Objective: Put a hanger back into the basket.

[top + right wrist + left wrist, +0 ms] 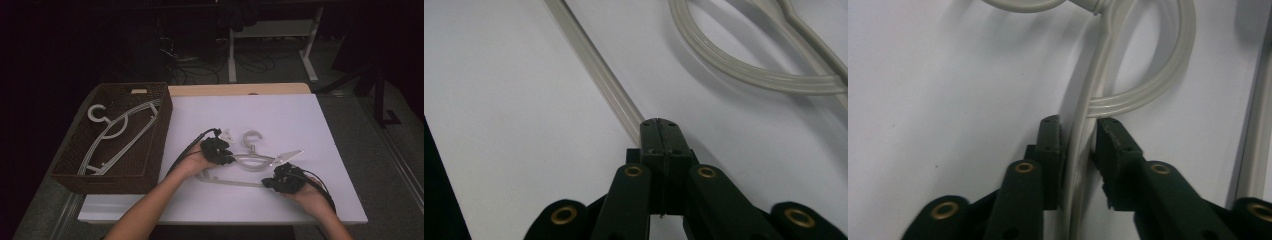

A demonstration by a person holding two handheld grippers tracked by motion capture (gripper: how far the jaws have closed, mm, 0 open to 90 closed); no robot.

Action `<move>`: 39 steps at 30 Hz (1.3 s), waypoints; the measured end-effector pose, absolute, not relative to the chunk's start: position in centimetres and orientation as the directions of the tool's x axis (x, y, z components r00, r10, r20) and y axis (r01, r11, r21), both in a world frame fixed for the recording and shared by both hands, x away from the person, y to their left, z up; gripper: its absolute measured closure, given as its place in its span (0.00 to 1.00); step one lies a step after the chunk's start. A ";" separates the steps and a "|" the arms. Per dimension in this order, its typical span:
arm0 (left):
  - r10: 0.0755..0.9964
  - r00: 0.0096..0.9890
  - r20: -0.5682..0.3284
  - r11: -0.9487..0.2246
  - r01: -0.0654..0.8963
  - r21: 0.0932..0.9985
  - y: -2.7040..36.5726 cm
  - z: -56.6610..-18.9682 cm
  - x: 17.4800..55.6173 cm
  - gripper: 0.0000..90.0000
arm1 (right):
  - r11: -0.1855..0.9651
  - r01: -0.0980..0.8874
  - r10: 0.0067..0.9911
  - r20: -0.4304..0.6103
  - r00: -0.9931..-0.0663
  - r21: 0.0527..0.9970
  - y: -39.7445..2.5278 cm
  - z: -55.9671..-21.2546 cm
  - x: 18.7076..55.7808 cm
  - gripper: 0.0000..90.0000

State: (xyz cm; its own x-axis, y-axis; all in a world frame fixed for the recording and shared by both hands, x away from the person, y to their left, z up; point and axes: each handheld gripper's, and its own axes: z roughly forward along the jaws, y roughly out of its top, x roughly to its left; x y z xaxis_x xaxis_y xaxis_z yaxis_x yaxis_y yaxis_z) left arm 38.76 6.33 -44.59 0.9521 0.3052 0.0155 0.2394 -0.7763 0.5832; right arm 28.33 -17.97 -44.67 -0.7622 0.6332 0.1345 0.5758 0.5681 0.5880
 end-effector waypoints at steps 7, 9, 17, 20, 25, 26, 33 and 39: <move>0.270 0.962 0.048 -0.794 0.194 0.576 6.3 -44.5 38.4 0.89 | 0.574 0.571 0.634 0.122 -0.763 0.587 -18.0 -44.6 28.3 0.99; 0.277 0.960 0.048 -0.794 0.200 0.574 6.2 -44.5 38.2 0.91 | 0.571 0.573 0.639 0.120 -0.760 0.588 -18.1 -44.6 28.4 0.99; 0.297 0.955 0.022 -0.782 0.230 0.579 7.2 -44.1 38.0 0.92 | 0.529 0.564 0.632 0.148 -0.760 0.634 -18.2 -43.9 28.5 0.90; 0.330 0.944 0.019 -0.768 0.256 0.587 7.8 -43.4 38.0 0.92 | 0.502 0.557 0.632 0.159 -0.758 0.662 -18.4 -43.4 28.6 0.79; 0.378 0.925 0.037 -0.744 0.279 0.608 8.6 -41.6 37.9 0.92 | 0.422 0.538 0.661 0.158 -0.734 0.730 -19.3 -42.1 28.7 0.48; 0.391 0.920 0.038 -0.735 0.286 0.615 8.8 -40.9 37.8 0.92 | 0.401 0.535 0.668 0.163 -0.727 0.744 -19.6 -41.8 28.7 0.44; 0.483 0.872 0.077 -0.686 0.323 0.652 10.6 -36.5 38.0 0.92 | 0.313 0.493 0.682 0.169 -0.712 0.812 -21.1 -40.3 28.3 0.32; 0.543 0.833 0.104 -0.652 0.340 0.678 13.6 -32.2 38.0 0.92 | 0.303 0.490 0.688 0.168 -0.706 0.817 -21.7 -40.3 28.4 0.23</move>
State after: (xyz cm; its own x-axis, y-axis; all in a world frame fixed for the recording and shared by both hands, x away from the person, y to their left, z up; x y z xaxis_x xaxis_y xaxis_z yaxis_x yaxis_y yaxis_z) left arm 38.01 13.62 -32.20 0.8335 0.5427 0.1040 0.3397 -0.6518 0.6781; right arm 28.37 -21.72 -40.34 -0.7057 0.6883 0.1678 0.4900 0.3031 0.8174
